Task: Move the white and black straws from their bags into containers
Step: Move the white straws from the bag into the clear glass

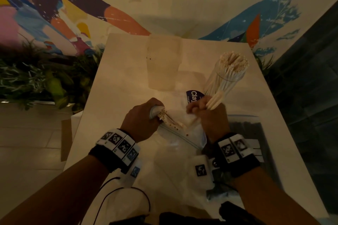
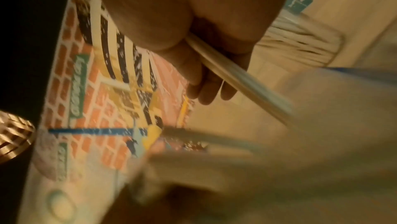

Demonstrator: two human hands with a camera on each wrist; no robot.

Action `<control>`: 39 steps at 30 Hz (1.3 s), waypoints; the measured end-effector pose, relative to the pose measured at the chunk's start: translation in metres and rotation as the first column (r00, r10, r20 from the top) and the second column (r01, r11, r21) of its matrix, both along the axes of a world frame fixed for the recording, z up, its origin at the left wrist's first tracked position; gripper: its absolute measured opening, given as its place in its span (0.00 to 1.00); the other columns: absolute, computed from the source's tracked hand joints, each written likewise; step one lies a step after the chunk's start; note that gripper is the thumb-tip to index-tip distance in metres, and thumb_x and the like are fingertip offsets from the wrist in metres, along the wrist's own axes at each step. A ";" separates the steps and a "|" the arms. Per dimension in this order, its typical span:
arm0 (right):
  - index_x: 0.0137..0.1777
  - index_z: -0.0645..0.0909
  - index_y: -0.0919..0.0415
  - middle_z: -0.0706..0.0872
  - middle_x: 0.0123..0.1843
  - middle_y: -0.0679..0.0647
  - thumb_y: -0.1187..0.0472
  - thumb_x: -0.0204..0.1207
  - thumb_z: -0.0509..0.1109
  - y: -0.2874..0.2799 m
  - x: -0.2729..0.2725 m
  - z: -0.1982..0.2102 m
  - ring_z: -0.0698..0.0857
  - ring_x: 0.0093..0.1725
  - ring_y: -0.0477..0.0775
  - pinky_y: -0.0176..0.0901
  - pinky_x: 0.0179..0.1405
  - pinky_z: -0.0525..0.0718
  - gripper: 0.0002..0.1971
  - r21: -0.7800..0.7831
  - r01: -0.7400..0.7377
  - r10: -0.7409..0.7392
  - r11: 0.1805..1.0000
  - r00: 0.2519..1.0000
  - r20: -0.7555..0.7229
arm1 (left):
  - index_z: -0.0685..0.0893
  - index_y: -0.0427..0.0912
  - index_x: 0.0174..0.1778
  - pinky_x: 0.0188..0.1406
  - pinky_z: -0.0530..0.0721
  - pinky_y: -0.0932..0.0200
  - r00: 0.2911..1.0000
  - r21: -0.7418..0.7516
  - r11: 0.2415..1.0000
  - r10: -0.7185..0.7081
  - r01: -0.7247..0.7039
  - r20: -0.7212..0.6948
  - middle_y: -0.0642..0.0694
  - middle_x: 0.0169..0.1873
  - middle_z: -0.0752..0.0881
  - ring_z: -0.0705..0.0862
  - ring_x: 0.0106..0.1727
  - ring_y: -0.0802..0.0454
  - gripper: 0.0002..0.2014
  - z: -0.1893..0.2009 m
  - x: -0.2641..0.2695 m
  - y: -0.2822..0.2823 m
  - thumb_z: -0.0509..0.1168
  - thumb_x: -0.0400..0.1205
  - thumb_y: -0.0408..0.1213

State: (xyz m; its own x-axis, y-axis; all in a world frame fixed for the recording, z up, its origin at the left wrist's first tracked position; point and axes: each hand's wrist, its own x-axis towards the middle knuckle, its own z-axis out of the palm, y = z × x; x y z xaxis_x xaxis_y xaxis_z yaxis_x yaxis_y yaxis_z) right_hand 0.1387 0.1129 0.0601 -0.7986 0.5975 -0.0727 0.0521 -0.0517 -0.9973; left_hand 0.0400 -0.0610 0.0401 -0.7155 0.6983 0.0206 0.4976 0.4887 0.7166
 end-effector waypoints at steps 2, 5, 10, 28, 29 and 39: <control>0.29 0.63 0.61 0.82 0.28 0.62 0.90 0.66 0.55 0.009 -0.002 0.025 0.82 0.29 0.53 0.39 0.32 0.83 0.22 -0.079 -0.001 -0.011 0.997 0.989 -0.148 | 0.75 0.60 0.47 0.38 0.84 0.47 1.000 -0.004 1.000 -0.003 0.003 0.003 0.51 0.40 0.86 0.84 0.40 0.41 0.12 -0.001 0.000 0.001 0.64 0.68 0.49; 0.28 0.67 0.58 0.86 0.30 0.57 0.87 0.67 0.57 0.032 -0.005 0.059 0.82 0.30 0.54 0.40 0.33 0.81 0.22 -0.130 0.005 -0.044 0.991 0.955 -0.294 | 0.71 0.65 0.45 0.36 0.85 0.46 1.000 -0.006 1.000 -0.007 0.007 -0.004 0.52 0.39 0.86 0.84 0.38 0.42 0.13 -0.002 -0.001 0.002 0.66 0.68 0.48; 0.29 0.66 0.54 0.84 0.30 0.57 0.84 0.67 0.58 0.083 -0.018 0.098 0.80 0.30 0.55 0.42 0.28 0.73 0.22 -0.005 0.188 -0.170 0.982 0.879 -0.446 | 0.72 0.62 0.47 0.38 0.84 0.48 0.999 -0.047 0.998 0.033 -0.032 0.028 0.52 0.39 0.83 0.84 0.40 0.42 0.18 0.000 -0.002 0.003 0.72 0.73 0.38; 0.29 0.70 0.58 0.83 0.26 0.47 0.71 0.64 0.68 0.164 -0.077 0.055 0.85 0.32 0.50 0.49 0.39 0.86 0.12 0.272 0.293 -0.235 0.917 0.945 -0.226 | 0.73 0.62 0.44 0.39 0.83 0.47 0.997 -0.031 0.998 0.048 -0.046 0.067 0.53 0.38 0.84 0.84 0.41 0.42 0.12 0.006 -0.001 0.003 0.66 0.67 0.46; 0.30 0.74 0.58 0.84 0.31 0.53 0.68 0.65 0.71 0.164 -0.076 0.056 0.85 0.33 0.47 0.46 0.41 0.86 0.09 0.343 0.327 -0.286 0.881 0.944 -0.164 | 0.73 0.63 0.45 0.39 0.83 0.47 0.997 -0.031 0.998 0.048 -0.046 0.066 0.53 0.38 0.84 0.84 0.41 0.42 0.13 0.005 -0.002 0.003 0.66 0.67 0.46; 0.59 0.81 0.65 0.84 0.59 0.67 0.33 0.79 0.48 0.183 -0.076 0.040 0.82 0.57 0.66 0.52 0.55 0.75 0.36 0.695 0.276 -0.549 0.665 0.811 0.203 | 0.71 0.65 0.42 0.34 0.79 0.52 0.998 -0.026 0.999 0.033 -0.031 0.055 0.59 0.30 0.79 0.78 0.34 0.45 0.11 0.005 -0.005 0.003 0.63 0.66 0.48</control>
State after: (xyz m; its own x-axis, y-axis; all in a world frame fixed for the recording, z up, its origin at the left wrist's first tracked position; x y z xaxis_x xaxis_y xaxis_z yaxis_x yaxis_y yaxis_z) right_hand 0.0624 0.2957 0.1000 -0.4456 0.8719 0.2028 0.5425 0.4432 -0.7137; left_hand 0.0351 -0.0580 0.0451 -0.7369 0.6750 -0.0370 0.4416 0.5221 0.7297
